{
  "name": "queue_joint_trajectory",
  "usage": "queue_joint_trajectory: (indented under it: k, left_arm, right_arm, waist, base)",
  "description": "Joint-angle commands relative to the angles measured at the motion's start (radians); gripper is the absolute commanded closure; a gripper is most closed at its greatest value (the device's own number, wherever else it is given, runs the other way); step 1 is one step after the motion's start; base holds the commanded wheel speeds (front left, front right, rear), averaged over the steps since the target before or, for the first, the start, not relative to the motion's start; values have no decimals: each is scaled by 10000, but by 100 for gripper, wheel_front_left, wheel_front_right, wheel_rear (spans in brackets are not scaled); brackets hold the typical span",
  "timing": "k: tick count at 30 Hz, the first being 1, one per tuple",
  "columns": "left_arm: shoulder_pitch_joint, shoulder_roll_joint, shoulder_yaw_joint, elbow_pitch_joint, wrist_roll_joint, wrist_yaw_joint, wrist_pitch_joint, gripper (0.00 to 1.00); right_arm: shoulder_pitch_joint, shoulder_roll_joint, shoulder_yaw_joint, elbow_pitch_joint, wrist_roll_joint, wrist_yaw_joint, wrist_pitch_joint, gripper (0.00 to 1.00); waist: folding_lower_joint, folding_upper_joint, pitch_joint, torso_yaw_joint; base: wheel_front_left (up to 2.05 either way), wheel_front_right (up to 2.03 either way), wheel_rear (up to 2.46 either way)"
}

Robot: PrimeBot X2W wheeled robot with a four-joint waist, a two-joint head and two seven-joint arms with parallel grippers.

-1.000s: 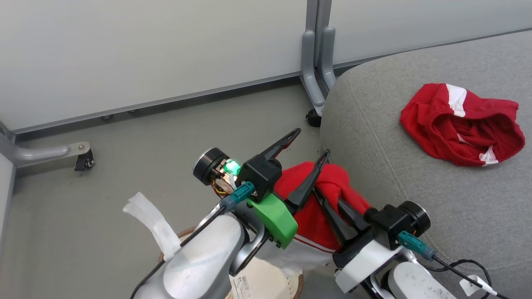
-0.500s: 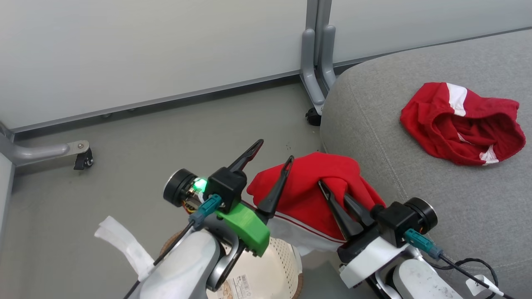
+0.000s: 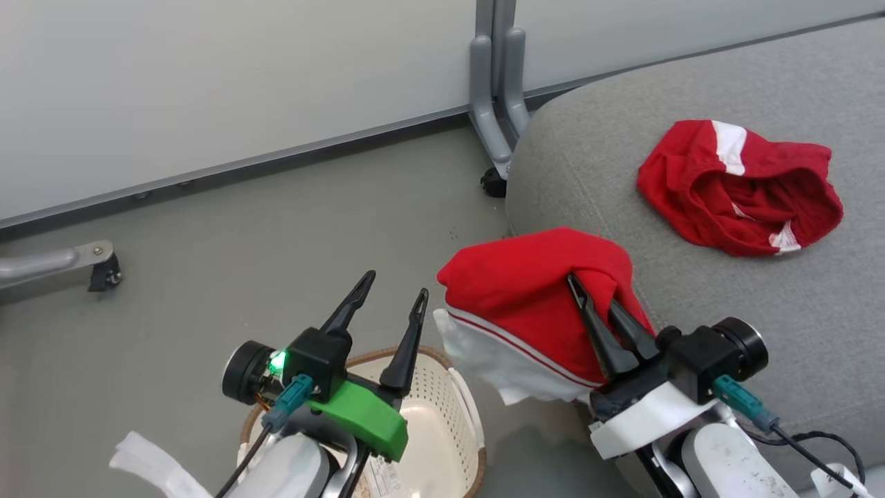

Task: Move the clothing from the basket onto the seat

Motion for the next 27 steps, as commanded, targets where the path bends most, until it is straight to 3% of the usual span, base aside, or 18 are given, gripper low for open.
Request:
queue_joint_trajectory:
  k: [1,17,27]
  left_arm:
    - [202,130,42,-107,63,79,-119,0]
    - [1351,1047,486,-1340,369,761,-485,0]
    - [823,1575,386,-1876,751,765,73,0]
  right_arm:
    - [103,62,-114,-141,-110,-18,-33,100]
    - [508,702,-1278,-1273,-669,-18,-33,100]
    - [194,1068,-2133,-1328,-955,-18,-33,100]
  waist:
    - [0,0,257,-475]
    - [0,0,1325,-3225]
    - [0,0,2481,-3460]
  base:
    - [0,0,0]
    - [0,0,0]
    - [0,0,0]
